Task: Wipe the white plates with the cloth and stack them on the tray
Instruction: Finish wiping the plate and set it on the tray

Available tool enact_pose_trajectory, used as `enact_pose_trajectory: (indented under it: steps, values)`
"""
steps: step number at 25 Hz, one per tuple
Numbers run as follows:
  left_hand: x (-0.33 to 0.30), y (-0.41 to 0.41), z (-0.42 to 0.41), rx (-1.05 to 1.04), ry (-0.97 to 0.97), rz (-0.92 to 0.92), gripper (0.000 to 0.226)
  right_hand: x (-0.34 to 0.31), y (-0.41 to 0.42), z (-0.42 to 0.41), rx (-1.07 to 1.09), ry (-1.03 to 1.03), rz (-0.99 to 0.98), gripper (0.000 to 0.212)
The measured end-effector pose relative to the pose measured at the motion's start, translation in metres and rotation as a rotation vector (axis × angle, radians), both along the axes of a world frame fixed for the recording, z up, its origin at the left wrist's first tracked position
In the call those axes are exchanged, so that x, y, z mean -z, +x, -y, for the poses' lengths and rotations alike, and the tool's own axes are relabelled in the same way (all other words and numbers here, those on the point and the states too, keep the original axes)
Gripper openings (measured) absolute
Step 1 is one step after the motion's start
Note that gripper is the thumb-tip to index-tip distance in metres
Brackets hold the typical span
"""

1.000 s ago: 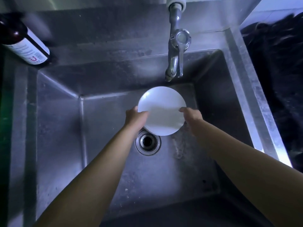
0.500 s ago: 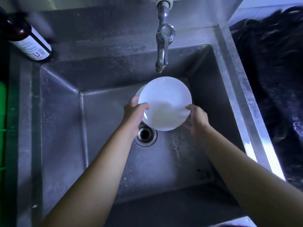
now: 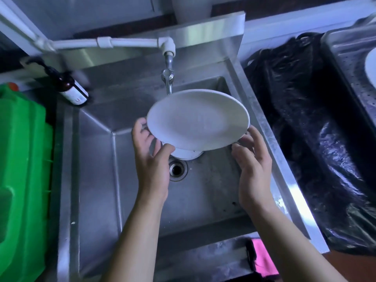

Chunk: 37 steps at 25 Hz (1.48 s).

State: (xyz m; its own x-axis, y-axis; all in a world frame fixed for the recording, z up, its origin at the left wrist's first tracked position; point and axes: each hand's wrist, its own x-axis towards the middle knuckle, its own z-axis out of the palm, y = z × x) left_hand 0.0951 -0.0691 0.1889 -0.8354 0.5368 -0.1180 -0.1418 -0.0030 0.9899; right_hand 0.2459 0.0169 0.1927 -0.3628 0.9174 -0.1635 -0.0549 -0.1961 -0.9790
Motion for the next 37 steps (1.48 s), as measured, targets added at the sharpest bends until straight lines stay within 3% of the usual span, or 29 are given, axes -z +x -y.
enact_pose_trajectory:
  steps: [5, 12, 16, 19, 22, 24, 27, 30, 34, 37]
  values:
    - [-0.049, 0.026, 0.002, 0.061, 0.081, -0.159, 0.070, -0.034, 0.017, 0.002, 0.038, 0.116, -0.111, 0.060]
    - [-0.108, 0.051, 0.020, -0.002, 0.028, -0.372, 0.077, -0.076, 0.042, 0.008, -0.044, 0.161, -0.343, 0.048]
    - [-0.138, 0.053, 0.031, 0.131, -0.067, -0.593, 0.091, -0.093, 0.054, 0.007, -0.077, 0.062, -0.446, 0.046]
    - [-0.163, 0.057, 0.040, 0.274, -0.131, -0.706, 0.097, -0.101, 0.056, 0.002, -0.118, -0.030, -0.429, 0.032]
    - [-0.179, 0.060, 0.056, 0.277, -0.222, -0.785, 0.095, -0.104, 0.059, 0.001, -0.200, -0.142, -0.369, 0.024]
    - [-0.183, 0.057, 0.068, 0.237, -0.217, -0.742, 0.094, -0.104, 0.061, 0.001, -0.245, -0.221, -0.320, 0.025]
    - [-0.179, 0.059, 0.088, 0.212, -0.135, -0.532, 0.078, -0.101, 0.065, -0.005, -0.325, -0.282, -0.246, 0.019]
    - [-0.165, 0.071, 0.102, 0.296, -0.088, -0.323, 0.060, -0.089, 0.073, -0.014, -0.386, -0.283, -0.092, 0.027]
    - [-0.129, 0.083, 0.106, 0.333, -0.044, -0.081, 0.066, -0.077, 0.089, -0.018, -0.444, -0.292, 0.105, 0.055]
    - [-0.095, 0.098, 0.103, 0.305, -0.074, 0.048, 0.058, -0.072, 0.099, -0.020, -0.456, -0.275, 0.195, 0.046]
